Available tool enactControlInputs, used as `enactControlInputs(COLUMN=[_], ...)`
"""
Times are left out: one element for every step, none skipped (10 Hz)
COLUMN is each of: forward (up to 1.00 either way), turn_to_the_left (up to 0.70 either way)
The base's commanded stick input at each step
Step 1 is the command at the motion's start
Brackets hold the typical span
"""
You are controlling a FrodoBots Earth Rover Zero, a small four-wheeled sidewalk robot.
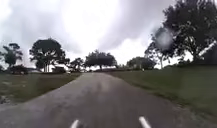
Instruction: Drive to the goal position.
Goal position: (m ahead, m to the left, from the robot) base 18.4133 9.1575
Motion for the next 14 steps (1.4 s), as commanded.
enactControlInputs(forward=[0.7, 0.7, 0.7, 0.7, 0.7, 0.7, 0.7, 0.7, 0.7, 0.7, 0.7, 0.7, 0.7, 0.7], turn_to_the_left=[0.0, 0.0, 0.0, 0.0, 0.0, 0.0, 0.0, 0.0, 0.0, 0.0, 0.0, 0.0, 0.0, 0.0])
